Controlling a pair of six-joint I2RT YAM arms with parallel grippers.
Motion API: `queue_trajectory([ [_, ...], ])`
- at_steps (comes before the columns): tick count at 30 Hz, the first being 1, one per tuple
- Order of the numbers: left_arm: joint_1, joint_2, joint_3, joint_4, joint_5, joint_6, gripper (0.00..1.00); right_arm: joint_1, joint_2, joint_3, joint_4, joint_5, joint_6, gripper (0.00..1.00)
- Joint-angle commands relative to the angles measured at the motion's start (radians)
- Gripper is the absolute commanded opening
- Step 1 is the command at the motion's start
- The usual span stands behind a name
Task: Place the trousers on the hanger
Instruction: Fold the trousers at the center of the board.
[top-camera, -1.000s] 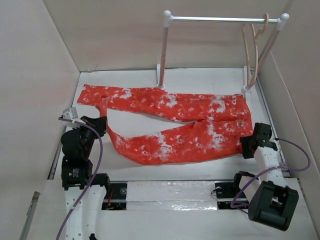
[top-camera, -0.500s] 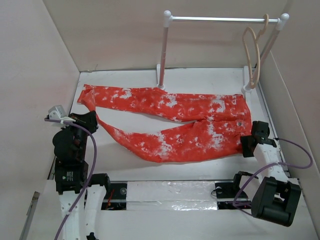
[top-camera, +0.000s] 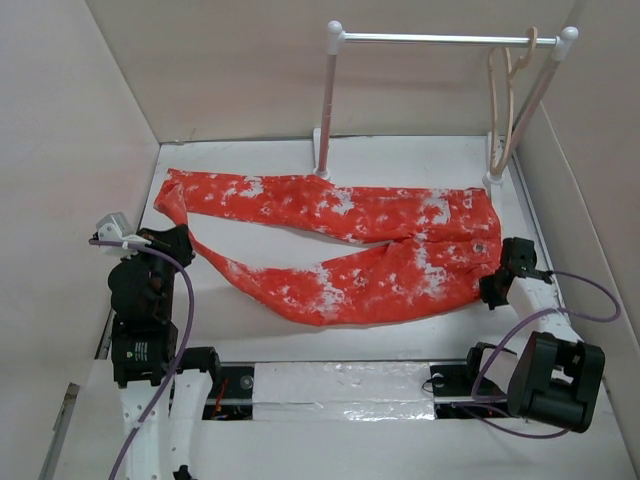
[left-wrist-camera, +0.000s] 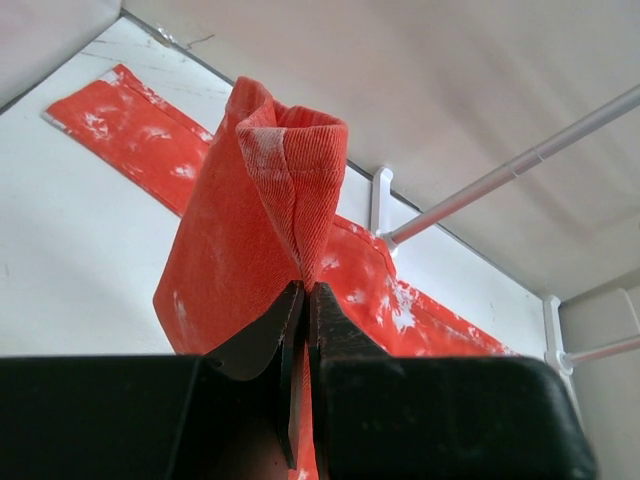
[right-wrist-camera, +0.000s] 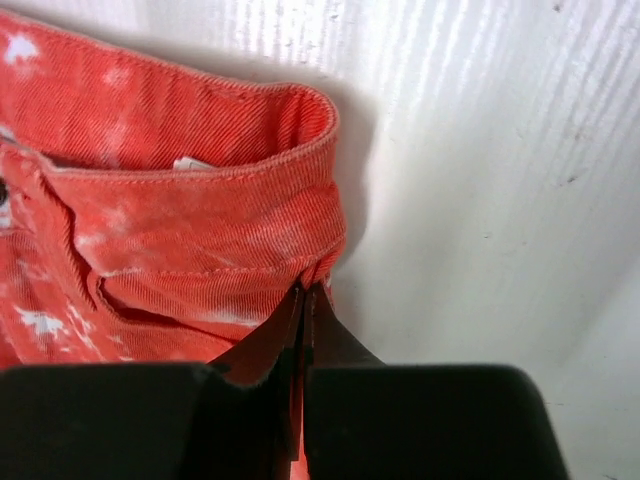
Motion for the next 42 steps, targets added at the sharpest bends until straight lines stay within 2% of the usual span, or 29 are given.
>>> queue_trajectory([
  [1, 0.005, 0.016, 0.010, 0.075, -0.044, 0.022, 0.00, 0.036, -0.029, 0.060, 0.003, 0.042, -0.052, 0.00],
  [4, 0.025, 0.044, 0.021, 0.092, -0.046, -0.011, 0.00, 0.083, -0.115, 0.201, -0.108, 0.206, -0.165, 0.00],
  [5, 0.025, 0.059, 0.018, 0.095, -0.049, -0.025, 0.00, 0.094, -0.138, 0.265, -0.126, 0.232, -0.191, 0.00],
  [8, 0.037, 0.085, -0.002, 0.114, -0.104, -0.106, 0.00, 0.094, -0.259, 0.318, -0.162, 0.272, -0.311, 0.00],
  [13, 0.037, 0.130, -0.036, 0.102, -0.219, -0.234, 0.00, 0.050, -0.446, 0.330, -0.143, 0.202, -0.428, 0.00],
  [19, 0.037, 0.194, -0.061, 0.060, -0.368, -0.242, 0.00, -0.016, -0.546, 0.369, -0.128, 0.091, -0.508, 0.00],
  [24, 0.037, 0.394, 0.005, 0.045, -0.468, -0.258, 0.00, -0.030, -0.468, 0.366, -0.019, -0.022, -0.506, 0.00],
  [25, 0.037, 0.462, 0.048, 0.028, -0.498, -0.259, 0.00, -0.030, -0.451, 0.364, 0.008, -0.030, -0.494, 0.00],
  [31, 0.049, 0.651, 0.238, -0.003, -0.659, -0.229, 0.00, -0.049, -0.364, 0.341, 0.153, -0.070, -0.462, 0.00],
  [36, 0.124, 0.828, 0.375, -0.012, -0.633, -0.190, 0.00, -0.097, -0.235, 0.335, 0.281, -0.122, -0.448, 0.00],
  [42, 0.124, 1.015, 0.505, -0.023, -0.721, -0.134, 0.00, -0.110, -0.071, 0.340, 0.412, -0.182, -0.419, 0.00],
])
